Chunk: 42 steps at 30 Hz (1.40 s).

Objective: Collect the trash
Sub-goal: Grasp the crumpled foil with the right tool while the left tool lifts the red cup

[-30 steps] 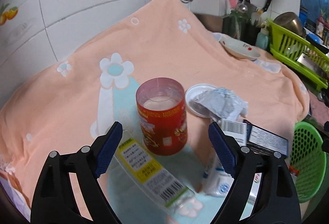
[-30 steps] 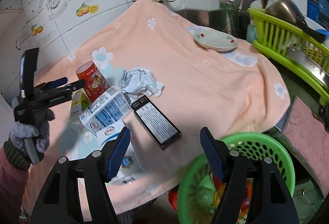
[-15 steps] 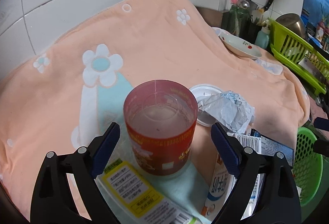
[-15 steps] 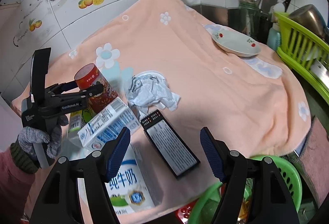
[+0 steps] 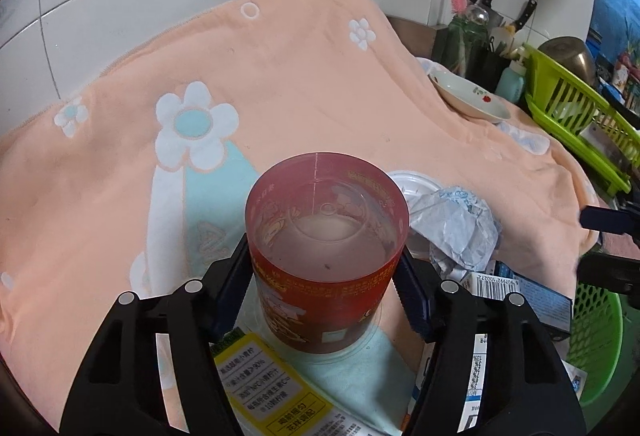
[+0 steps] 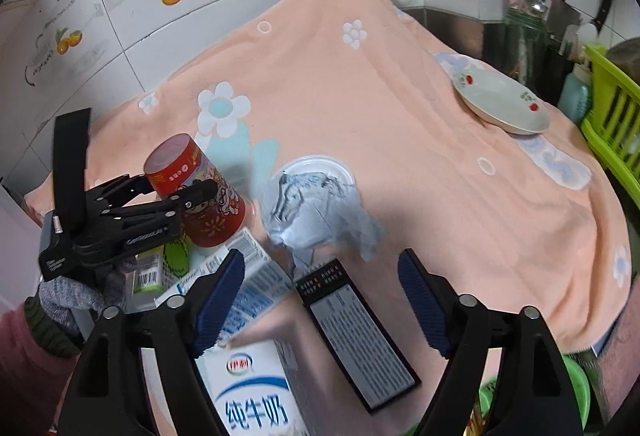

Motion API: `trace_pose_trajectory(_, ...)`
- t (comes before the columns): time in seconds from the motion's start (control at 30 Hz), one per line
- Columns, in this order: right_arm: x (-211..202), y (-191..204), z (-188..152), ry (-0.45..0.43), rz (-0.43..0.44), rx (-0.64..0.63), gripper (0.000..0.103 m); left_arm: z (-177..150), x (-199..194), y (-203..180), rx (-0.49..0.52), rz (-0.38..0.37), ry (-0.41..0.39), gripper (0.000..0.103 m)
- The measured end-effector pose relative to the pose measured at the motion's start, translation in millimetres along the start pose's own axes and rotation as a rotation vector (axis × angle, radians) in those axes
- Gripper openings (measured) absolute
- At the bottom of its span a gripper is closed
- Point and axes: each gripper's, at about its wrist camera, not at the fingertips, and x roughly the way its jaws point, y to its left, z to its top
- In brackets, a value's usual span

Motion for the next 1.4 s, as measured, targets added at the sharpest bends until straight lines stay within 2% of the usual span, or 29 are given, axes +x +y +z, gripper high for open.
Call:
trace_pose_trajectory(0.23,26.6,7.8,16.8,0.031,0.009,-0.043,0.086,9.7,-20.0,4.2,0.003,-0.021,-0.052,0.065)
trace_pose_trajectory(0.47,59.3,6.6,28.6,0.076,0.044,-0.033,0.088,18.2,-34.7,7.7,0.014,-0.02,-0.088,0.065)
trace_pose_trajectory(0.8,98.6,2.5,41.4,0.129,0.033,-0.002,0.09,21.0,-40.3,13.0,0.0,-0.033,-0.1,0.065)
trace_pose_trajectory(0.83,100.4,2.0,40.5,0.131,0.033,0.0,0.086,20.9,-40.2,13.7,-0.004,-0.036,-0.099,0.065)
trace_pose_trajectory(0.87,101.8,1.6,39.6,0.134,0.033,0.001,0.077,21.1,-40.2,14.6,-0.009,-0.041,-0.098,0.065)
trace_pose_trajectory(1.13,100.3,0.2,32.8,0.134,0.058,0.014,0.049,22.2,-46.0,14.1,-0.013,-0.051,-0.104,0.065)
trace_pose_trajectory(1.4,83.5,6.7,34.5,0.095,0.068,0.006,0.039,26.3,-59.0,10.8,-0.012,-0.052,-0.123,0.065)
